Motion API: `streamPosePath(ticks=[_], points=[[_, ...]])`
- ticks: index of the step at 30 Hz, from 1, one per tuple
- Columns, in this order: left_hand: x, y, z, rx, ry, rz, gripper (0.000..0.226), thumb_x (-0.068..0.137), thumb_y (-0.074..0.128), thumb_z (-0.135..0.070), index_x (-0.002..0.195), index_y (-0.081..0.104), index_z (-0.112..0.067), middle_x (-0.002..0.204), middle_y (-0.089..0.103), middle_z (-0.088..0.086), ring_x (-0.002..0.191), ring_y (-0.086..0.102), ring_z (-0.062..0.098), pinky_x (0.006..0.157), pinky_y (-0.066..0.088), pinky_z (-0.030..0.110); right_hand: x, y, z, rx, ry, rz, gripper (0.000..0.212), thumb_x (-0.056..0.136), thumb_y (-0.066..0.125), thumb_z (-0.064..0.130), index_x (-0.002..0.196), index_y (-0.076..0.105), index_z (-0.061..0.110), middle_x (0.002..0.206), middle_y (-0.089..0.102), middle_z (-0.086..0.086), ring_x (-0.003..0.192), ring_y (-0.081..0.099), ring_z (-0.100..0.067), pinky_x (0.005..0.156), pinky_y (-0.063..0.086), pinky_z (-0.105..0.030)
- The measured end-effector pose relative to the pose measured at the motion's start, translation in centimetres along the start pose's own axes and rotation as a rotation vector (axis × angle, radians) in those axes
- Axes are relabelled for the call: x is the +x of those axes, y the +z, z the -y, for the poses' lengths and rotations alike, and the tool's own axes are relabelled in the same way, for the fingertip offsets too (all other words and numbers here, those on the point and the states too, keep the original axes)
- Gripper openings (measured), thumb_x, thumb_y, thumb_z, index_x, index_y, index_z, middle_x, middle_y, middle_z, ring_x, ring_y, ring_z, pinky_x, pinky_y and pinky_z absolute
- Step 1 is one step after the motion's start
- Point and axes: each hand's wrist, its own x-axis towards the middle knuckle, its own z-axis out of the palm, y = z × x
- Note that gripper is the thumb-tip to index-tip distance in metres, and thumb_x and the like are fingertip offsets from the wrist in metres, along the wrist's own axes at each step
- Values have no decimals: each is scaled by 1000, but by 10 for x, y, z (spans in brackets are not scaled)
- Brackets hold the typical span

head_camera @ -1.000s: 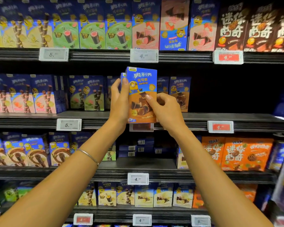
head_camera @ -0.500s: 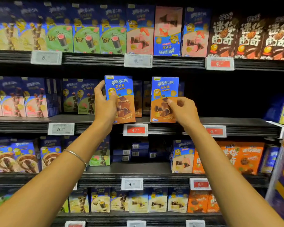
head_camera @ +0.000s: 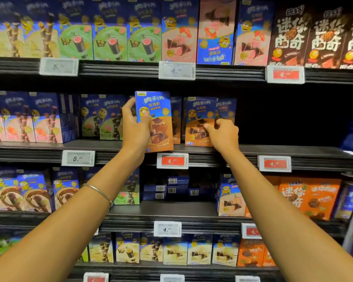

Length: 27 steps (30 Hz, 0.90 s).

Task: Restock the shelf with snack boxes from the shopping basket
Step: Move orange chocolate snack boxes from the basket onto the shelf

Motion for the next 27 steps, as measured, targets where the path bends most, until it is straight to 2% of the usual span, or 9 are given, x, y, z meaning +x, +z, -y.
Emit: streamPosePath(ticks=[3,5,9,14,17,19,21,24,27], points=[[0,3,0,-1,3,23,38,112,47,-14,149,38,-21,119,63,-3,61,65,-3,50,49,14,3,6,5,-35,2,4,35,95,67,40,110,71,9,114,67,-12,110,60,-30,86,52,-39],[0,5,0,-3,9,38,38,113,46,-14,149,37,-20,120,63,1,59,63,-3,51,50,14,5,9,7,-59,6,16,36,95,67,39,113,70,7,118,66,-11,112,59,-29,84,48,-37],[-1,8,1,-11,3,50,39,113,47,-14,150,37,-21,111,61,-13,68,64,2,54,52,18,9,13,8,-87,11,35,36,95,67,39,114,71,8,115,70,-11,107,64,-27,82,51,-36],[-2,10,2,4,-3,48,39,112,47,-13,149,37,-20,118,64,-5,60,65,-5,51,50,14,4,10,9,-55,52,21,44,91,70,44,111,64,6,110,67,-12,101,63,-28,77,52,-38],[0,12,2,-9,-6,52,39,112,47,-13,150,38,-21,110,65,-9,57,60,-1,53,52,17,-9,1,9,30,28,-99,49,90,66,55,112,60,11,112,63,-6,101,61,-23,81,54,-41],[-1,18,2,-29,-12,95,40,112,48,-16,151,37,-22,97,68,-16,67,63,7,62,55,27,-20,-7,15,174,-37,-140,41,91,63,57,106,64,18,104,65,5,97,63,-13,84,55,-39],[-4,29,1,-54,-24,148,41,112,50,-18,151,37,-22,92,68,-20,77,70,11,69,59,32,-28,-11,25,354,-85,-11,34,90,67,51,101,68,19,99,69,10,94,65,-5,87,57,-38],[-11,51,-1,-70,-8,178,41,111,51,-18,150,39,-16,110,69,-11,80,73,3,67,61,23,-37,-16,33,437,-76,204,39,88,74,44,116,64,18,111,71,5,102,69,-10,88,60,-39],[-18,73,-3,-71,-2,204,42,110,53,-15,150,39,-11,100,70,-6,64,66,-2,60,57,19,-38,-25,26,464,-59,225,40,89,75,38,121,60,19,109,71,6,98,71,-9,84,62,-35]])
